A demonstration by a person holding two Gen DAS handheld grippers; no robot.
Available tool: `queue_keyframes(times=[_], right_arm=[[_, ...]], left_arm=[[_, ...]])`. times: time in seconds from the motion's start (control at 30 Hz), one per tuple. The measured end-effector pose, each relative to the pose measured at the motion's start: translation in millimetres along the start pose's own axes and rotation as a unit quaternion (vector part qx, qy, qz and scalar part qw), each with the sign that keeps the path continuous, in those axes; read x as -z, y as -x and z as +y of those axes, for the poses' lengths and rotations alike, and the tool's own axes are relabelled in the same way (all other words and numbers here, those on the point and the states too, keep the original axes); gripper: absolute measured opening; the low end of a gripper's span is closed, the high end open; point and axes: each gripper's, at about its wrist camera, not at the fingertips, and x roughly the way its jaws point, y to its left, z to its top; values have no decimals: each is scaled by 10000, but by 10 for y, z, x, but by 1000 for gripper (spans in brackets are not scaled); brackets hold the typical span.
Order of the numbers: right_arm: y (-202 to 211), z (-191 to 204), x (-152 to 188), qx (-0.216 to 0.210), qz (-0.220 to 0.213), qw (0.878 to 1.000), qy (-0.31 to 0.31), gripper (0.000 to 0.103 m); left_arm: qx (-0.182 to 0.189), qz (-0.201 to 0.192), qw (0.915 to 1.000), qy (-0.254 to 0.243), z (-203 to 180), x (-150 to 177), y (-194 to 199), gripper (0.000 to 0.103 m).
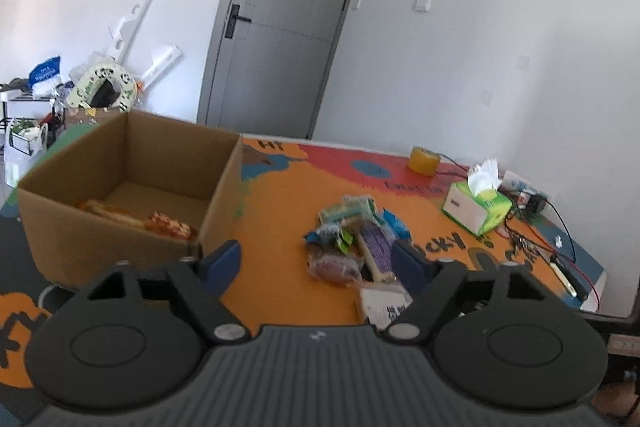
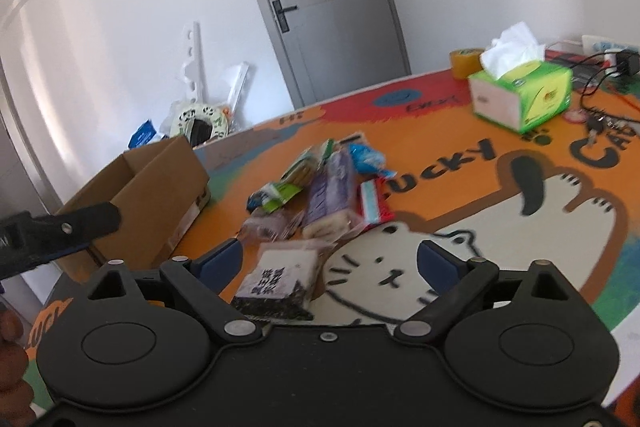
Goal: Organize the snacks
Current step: 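Return both tools to the pile and approach the black-and-white pack with right tool, then grasp the black-and-white printed pack with the right tool, then lift the black-and-white pack while left tool grasps the clear pink-labelled bag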
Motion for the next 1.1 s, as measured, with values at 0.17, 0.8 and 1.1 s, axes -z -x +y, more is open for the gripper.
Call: queue_keyframes(times=[0.17, 0.8, 1.1], right_arm=[[-152, 97, 45, -115, 148, 9998, 51, 92], [-491, 296, 161, 108, 450, 9972, 586, 50], [-298, 11, 193, 279, 298, 9985, 376, 49]], left_arm=[[-84, 97, 9999, 27, 17, 120, -79, 69], [-325, 305, 9986, 277, 191, 313, -249, 64], [-197, 385, 9989, 161, 39, 367, -352, 64]])
